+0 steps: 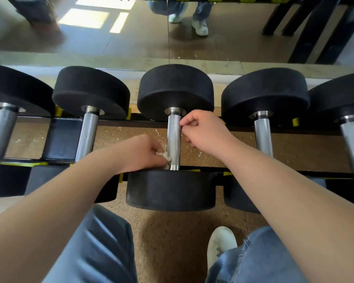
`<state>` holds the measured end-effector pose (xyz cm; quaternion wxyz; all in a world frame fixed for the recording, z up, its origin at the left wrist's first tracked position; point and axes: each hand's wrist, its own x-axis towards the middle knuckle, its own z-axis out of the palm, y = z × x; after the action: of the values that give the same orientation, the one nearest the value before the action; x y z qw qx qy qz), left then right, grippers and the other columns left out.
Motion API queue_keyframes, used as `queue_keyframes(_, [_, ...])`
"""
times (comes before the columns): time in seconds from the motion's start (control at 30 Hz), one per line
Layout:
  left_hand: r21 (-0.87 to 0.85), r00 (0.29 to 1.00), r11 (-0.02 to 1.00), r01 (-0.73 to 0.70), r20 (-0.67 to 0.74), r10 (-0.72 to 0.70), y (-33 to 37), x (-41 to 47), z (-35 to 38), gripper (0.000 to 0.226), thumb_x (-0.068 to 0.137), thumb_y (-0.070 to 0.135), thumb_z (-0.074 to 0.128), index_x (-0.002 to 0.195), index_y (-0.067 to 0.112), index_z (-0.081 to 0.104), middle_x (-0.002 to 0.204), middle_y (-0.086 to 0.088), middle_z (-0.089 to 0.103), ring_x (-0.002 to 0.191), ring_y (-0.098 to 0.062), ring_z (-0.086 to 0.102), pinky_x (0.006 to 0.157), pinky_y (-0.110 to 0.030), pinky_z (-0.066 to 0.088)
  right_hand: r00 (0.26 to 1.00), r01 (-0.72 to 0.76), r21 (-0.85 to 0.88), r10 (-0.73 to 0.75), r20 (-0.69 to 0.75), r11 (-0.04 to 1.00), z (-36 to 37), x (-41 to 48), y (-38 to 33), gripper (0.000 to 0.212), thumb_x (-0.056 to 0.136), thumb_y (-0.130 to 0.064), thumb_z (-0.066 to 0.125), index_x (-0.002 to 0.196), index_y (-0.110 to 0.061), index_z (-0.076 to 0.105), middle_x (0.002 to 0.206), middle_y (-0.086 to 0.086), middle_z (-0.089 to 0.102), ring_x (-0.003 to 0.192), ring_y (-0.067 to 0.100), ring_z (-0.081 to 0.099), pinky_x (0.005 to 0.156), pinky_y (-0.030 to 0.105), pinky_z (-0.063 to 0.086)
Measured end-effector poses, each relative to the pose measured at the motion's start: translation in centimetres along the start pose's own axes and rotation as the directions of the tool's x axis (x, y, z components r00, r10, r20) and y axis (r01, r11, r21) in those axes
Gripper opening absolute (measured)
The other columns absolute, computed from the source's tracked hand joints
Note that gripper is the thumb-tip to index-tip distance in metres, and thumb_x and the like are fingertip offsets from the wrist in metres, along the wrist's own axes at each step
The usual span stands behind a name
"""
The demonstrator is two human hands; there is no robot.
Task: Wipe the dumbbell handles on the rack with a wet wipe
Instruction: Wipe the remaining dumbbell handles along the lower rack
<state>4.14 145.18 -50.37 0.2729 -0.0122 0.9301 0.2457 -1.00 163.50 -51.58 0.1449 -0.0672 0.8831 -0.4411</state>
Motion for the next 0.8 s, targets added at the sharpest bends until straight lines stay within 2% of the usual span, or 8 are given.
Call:
queue_keyframes(0.1, [0.135,0.999,0.99,0.04,-0.036,-0.035,0.7,0.2,-0.4,0.011,0.085,0.039,0.076,0.084,0.028,0.071,0.082,0.007,0.069,0.079,-0.01,0.063,0.069,-0.03,0.048,1.0,-0.005,-0.004,0.005,0.009,1.0,0.1,-0.1,-0.1,0.016,0.098,-0.021,0.06,0.096,-0.036,0.063,0.097,-0.009,0.07,0.092,0.012,0.069,0.087,0.039,0.061])
queue_keyframes(0.23, [-0.194,0.961,0.98,0.04,-0.262,-0.091,1.1,2.2,0.0,0.005,0.085,0.013,0.074,0.085,0.018,0.073,0.08,0.0,0.074,0.074,-0.011,0.073,0.068,-0.028,0.059,1.0,-0.011,-0.002,0.011,0.017,1.0,-0.1,-0.2,-0.3,0.015,0.098,-0.022,0.06,0.098,-0.036,0.065,0.097,-0.009,0.07,0.092,0.012,0.069,0.087,0.04,0.062])
queue_keyframes(0.43, [0.109,0.995,0.994,0.009,0.093,-0.019,0.3,2.3,1.0,0.02,0.088,0.013,0.067,0.072,0.022,0.062,0.074,0.001,0.063,0.07,-0.012,0.058,0.061,-0.028,0.042,0.999,-0.01,-0.013,0.011,0.04,1.0,-0.2,-0.3,-0.4,0.015,0.098,-0.021,0.059,0.096,-0.035,0.064,0.097,-0.009,0.068,0.095,0.012,0.068,0.089,0.042,0.061])
queue_keyframes(0.53, [-0.358,0.993,0.933,0.046,0.122,-0.002,-0.7,3.2,1.0,0.015,0.093,-0.001,0.062,0.084,0.01,0.069,0.08,-0.005,0.072,0.072,-0.011,0.07,0.063,-0.024,0.054,0.999,-0.012,-0.005,0.012,0.045,1.0,-0.5,-0.3,-0.5,0.017,0.1,-0.021,0.058,0.094,-0.035,0.065,0.098,-0.009,0.068,0.097,0.012,0.068,0.091,0.042,0.06])
queue_keyframes(0.6, [-0.772,0.995,0.63,0.086,0.102,-0.011,-0.9,4.4,1.4,0.019,0.096,-0.008,0.055,0.105,0.0,0.07,0.106,-0.017,0.075,0.094,-0.018,0.075,0.077,-0.026,0.061,0.999,-0.011,0.005,0.011,0.033,1.0,-0.7,-0.3,-0.4,0.02,0.101,-0.02,0.056,0.092,-0.037,0.063,0.099,-0.009,0.068,0.098,0.013,0.067,0.091,0.042,0.06])
queue_keyframes(0.67, [-0.9,0.998,0.43,0.066,0.068,-0.01,-0.7,5.4,1.4,0.029,0.1,-0.008,0.047,0.12,-0.001,0.067,0.117,-0.02,0.073,0.102,-0.021,0.074,0.08,-0.029,0.061,1.0,-0.006,0.017,0.006,-0.009,1.0,-0.7,-0.2,-0.4,0.024,0.102,-0.02,0.055,0.089,-0.039,0.061,0.098,-0.01,0.067,0.1,0.014,0.067,0.092,0.042,0.06])
queue_keyframes(0.73, [-0.89,0.996,0.448,0.085,0.094,-0.002,-0.5,5.3,1.4,0.033,0.1,-0.008,0.041,0.117,0.002,0.067,0.112,-0.017,0.075,0.096,-0.021,0.075,0.077,-0.03,0.061,0.999,-0.016,0.026,0.017,-0.047,1.0,-0.7,0.0,-0.4,0.025,0.102,-0.018,0.054,0.09,-0.039,0.061,0.1,-0.01,0.068,0.103,0.015,0.067,0.093,0.043,0.059])
queue_keyframes(0.8, [-0.778,0.976,0.602,0.18,0.215,-0.014,-1.0,4.6,1.3,0.03,0.097,-0.008,0.044,0.112,0.004,0.067,0.108,-0.019,0.075,0.097,-0.026,0.074,0.087,-0.039,0.06,0.998,-0.031,0.021,0.032,-0.049,0.999,-0.6,0.1,-0.4,0.025,0.102,-0.016,0.054,0.093,-0.038,0.062,0.105,-0.007,0.069,0.105,0.016,0.067,0.095,0.044,0.059])
